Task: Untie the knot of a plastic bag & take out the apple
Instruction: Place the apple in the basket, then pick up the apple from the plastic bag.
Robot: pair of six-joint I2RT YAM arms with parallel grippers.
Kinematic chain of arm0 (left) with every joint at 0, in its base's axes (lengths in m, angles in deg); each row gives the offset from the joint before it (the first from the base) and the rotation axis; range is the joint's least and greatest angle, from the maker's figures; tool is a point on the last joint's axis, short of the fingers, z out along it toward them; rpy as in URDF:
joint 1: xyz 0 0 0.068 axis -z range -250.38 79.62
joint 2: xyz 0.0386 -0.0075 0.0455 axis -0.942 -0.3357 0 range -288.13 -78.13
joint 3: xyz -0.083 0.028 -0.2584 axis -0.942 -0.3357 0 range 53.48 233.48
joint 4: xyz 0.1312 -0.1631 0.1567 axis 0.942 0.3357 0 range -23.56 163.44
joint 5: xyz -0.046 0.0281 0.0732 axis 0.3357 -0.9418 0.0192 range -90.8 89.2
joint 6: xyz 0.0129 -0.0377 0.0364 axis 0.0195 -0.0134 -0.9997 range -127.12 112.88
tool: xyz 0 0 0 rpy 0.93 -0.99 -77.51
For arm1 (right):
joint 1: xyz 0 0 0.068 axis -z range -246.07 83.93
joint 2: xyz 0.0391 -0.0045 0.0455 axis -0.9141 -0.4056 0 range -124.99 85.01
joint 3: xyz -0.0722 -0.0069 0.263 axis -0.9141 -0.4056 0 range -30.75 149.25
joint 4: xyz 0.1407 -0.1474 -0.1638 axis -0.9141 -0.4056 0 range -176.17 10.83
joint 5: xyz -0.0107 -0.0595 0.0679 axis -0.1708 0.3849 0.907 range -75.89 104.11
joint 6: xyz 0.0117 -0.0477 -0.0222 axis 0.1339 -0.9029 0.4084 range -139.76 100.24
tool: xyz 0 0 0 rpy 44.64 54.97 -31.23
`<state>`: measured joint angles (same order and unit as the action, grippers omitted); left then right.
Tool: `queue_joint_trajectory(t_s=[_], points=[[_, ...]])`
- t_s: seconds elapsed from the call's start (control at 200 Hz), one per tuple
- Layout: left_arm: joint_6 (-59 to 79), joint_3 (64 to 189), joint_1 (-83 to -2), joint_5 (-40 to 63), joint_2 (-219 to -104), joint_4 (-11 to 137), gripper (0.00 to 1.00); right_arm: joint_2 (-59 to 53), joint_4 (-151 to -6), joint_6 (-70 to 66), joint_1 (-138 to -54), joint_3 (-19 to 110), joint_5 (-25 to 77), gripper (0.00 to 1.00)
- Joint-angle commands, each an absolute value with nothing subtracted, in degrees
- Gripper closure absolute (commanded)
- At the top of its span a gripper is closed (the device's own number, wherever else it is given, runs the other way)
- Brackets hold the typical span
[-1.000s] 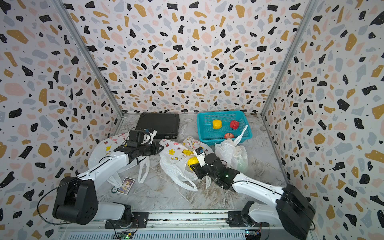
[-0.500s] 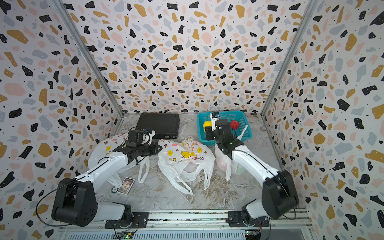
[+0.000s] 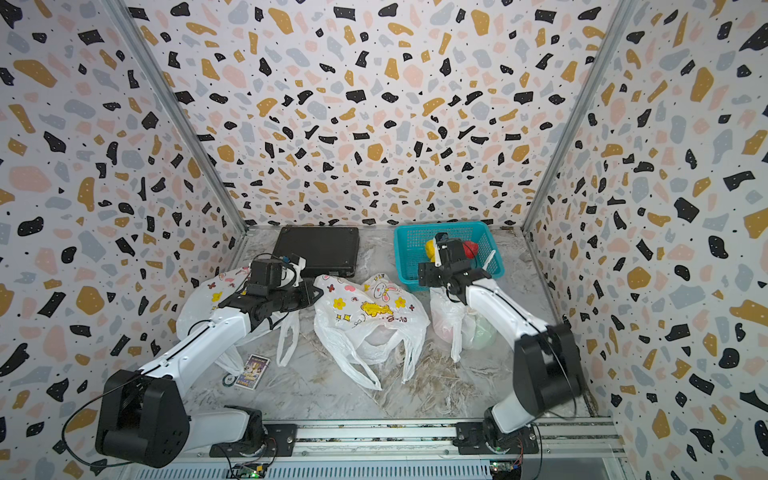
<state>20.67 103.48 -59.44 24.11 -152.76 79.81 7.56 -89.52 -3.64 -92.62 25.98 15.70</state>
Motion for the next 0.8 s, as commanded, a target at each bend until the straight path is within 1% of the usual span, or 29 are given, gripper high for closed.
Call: queue_joint_trajectory(t_s=[0.0, 0.045, 0.12, 0.17, 0.225, 0.295, 0.37, 0.496, 0.556, 0.611, 0.701, 0.721, 0.796], points=[[22.8, 106.7, -59.7, 24.2, -152.1, 78.7, 1.00, 20.1, -80.9, -1.4, -103.9, 11.9, 20.2, 0.48], [23.2, 107.2, -59.7, 24.3, -152.0, 78.9, 1.00, 23.7, -76.2, 0.2, -108.0, 6.5, 21.3, 0.57], [24.0, 107.4, -59.7, 24.1, -151.8, 79.0, 1.00, 26.3, -73.2, 1.9, -112.4, 1.7, 24.7, 0.65], [24.5, 107.3, -59.7, 23.9, -151.5, 79.0, 1.00, 25.4, -72.2, 1.7, -114.2, 0.4, 24.7, 0.65], [25.1, 106.9, -59.7, 23.8, -151.3, 78.6, 1.00, 21.4, -72.0, 1.8, -114.3, 1.0, 25.2, 0.65], [25.8, 106.7, -59.7, 23.8, -150.8, 78.3, 1.00, 15.2, -71.7, 0.7, -114.3, 4.3, 26.5, 0.64], [26.4, 106.7, -59.7, 23.9, -150.3, 78.4, 1.00, 9.0, -72.1, -0.2, -114.3, 8.4, 25.6, 0.64], [26.1, 107.1, -59.7, 23.7, -149.2, 79.4, 1.00, -0.1, -77.2, -0.7, -114.3, 16.7, 21.2, 0.62], [25.9, 107.5, -59.7, 23.9, -149.1, 79.8, 1.00, -2.9, -77.6, 0.3, -114.3, 18.9, 18.7, 0.55], [25.4, 107.8, -59.7, 24.6, -149.1, 80.0, 1.00, -4.6, -77.7, 0.9, -114.3, 20.6, 16.1, 0.43], [24.4, 108.1, -59.7, 25.6, -149.5, 80.1, 1.00, -6.3, -77.7, 2.2, -114.3, 22.6, 9.6, 0.41], [24.1, 108.2, -59.7, 25.7, -149.6, 80.3, 1.00, -6.7, -77.8, 2.6, -114.3, 23.1, 7.8, 0.39], [22.9, 108.9, -59.7, 26.2, -150.1, 81.0, 1.00, -8.3, -76.6, 2.7, -114.3, 24.7, 4.4, 0.22]])
